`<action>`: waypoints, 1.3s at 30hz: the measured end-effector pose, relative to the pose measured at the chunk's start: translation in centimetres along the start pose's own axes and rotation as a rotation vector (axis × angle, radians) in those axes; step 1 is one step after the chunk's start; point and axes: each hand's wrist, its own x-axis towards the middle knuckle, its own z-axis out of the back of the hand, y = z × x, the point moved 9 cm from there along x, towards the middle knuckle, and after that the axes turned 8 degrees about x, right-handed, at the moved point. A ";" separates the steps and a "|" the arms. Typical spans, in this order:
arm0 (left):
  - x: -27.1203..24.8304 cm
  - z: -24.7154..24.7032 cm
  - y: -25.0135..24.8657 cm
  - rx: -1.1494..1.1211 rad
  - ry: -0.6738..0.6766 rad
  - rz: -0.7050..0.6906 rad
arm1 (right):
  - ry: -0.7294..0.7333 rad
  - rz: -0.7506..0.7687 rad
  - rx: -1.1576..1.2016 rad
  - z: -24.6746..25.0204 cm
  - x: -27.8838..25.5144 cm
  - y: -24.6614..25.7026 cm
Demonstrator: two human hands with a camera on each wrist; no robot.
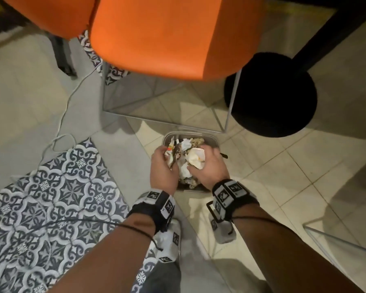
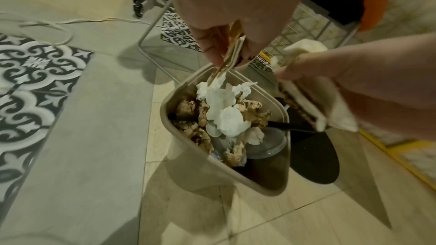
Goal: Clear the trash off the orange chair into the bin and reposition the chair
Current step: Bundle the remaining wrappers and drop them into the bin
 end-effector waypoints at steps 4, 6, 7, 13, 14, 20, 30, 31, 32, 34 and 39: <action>0.5 -5.3 1.4 0.374 0.421 -0.108 | 0.139 -0.015 -0.143 -2.7 1.6 -0.9; 0.1 -6.9 2.7 0.483 0.599 -0.079 | 0.193 -0.030 -0.197 -3.7 1.9 -1.6; 0.0 -7.1 3.0 0.498 0.627 -0.072 | 0.210 -0.035 -0.214 -4.0 1.9 -2.0; 0.5 -5.3 1.5 0.564 0.520 -0.096 | 0.178 -0.026 -0.170 -2.6 1.2 -2.4; 0.4 -4.8 0.7 0.570 0.480 -0.106 | 0.165 -0.030 -0.137 -1.9 0.8 -2.4; -4.2 -5.5 -9.0 0.495 0.343 -0.291 | -0.075 0.051 0.094 7.6 -4.5 -2.8; -26.1 -21.6 -32.5 0.405 0.493 -0.673 | -0.638 0.025 0.330 33.1 -21.5 -22.2; -28.8 -23.7 -34.6 0.395 0.524 -0.684 | -0.684 -0.006 0.329 35.6 -23.5 -25.3; -31.6 -25.8 -36.3 0.386 0.556 -0.698 | -0.720 -0.043 0.328 37.8 -25.5 -28.4; -37.2 -29.8 -39.8 0.375 0.610 -0.742 | -0.775 -0.125 0.340 42.0 -29.8 -34.6; -49.1 -38.3 -46.4 0.369 0.739 -0.817 | -0.913 -0.269 0.311 50.4 -39.7 -46.8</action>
